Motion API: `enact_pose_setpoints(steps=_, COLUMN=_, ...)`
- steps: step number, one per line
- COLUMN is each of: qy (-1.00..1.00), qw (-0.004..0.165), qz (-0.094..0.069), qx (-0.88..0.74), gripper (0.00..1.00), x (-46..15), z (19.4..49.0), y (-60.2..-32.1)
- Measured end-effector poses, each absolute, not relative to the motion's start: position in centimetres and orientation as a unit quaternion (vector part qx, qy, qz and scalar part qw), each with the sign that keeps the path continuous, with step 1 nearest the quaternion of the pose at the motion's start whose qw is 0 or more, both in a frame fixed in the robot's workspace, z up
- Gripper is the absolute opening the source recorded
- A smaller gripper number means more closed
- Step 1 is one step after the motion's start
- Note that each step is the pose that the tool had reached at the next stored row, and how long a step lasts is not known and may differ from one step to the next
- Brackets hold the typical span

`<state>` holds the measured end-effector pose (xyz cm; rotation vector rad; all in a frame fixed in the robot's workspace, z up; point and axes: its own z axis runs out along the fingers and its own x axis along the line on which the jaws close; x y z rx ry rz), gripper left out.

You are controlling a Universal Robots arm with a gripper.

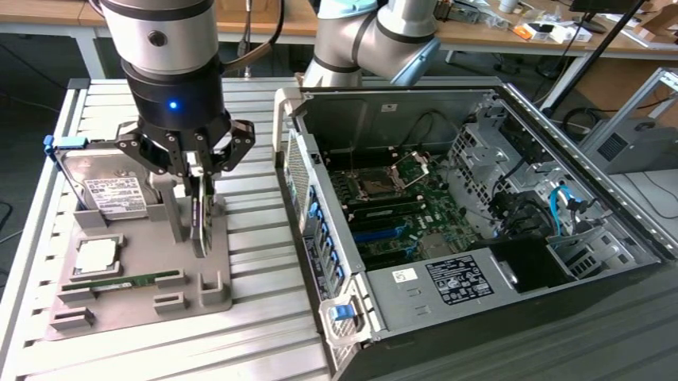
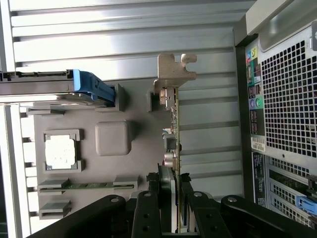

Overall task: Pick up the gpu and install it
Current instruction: 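Pick up the gpu and move the gpu toward the slot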

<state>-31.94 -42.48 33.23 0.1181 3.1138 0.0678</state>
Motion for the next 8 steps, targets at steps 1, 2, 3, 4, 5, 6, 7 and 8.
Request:
enact_pose_setpoints(steps=1, qy=0.999, qw=0.012, qz=0.022, qx=0.038, gripper=0.27, x=-31.94, z=33.25, y=-42.48)
enact_pose_setpoints(steps=2, qy=0.999, qw=0.012, qz=0.022, qx=0.038, gripper=0.27, x=-31.94, z=33.27, y=-42.48)
enact_pose_setpoints(steps=3, qy=0.999, qw=0.012, qz=0.022, qx=0.038, gripper=0.27, x=-31.95, z=33.3, y=-42.48)
enact_pose_setpoints(steps=4, qy=0.999, qw=0.012, qz=0.022, qx=0.038, gripper=0.27, x=-31.94, z=33.32, y=-42.48)
enact_pose_setpoints(steps=5, qy=0.999, qw=0.012, qz=0.022, qx=0.038, gripper=0.27, x=-31.94, z=33.34, y=-42.48)
enact_pose_setpoints(steps=6, qy=0.999, qw=0.012, qz=0.022, qx=0.038, gripper=0.27, x=-31.94, z=33.36, y=-42.48)
enact_pose_setpoints(steps=7, qy=0.999, qw=0.012, qz=0.022, qx=0.038, gripper=0.27, x=-31.94, z=33.38, y=-42.48)
enact_pose_setpoints(steps=8, qy=0.999, qw=0.012, qz=0.022, qx=0.038, gripper=0.27, x=-31.94, z=33.4, y=-42.48)
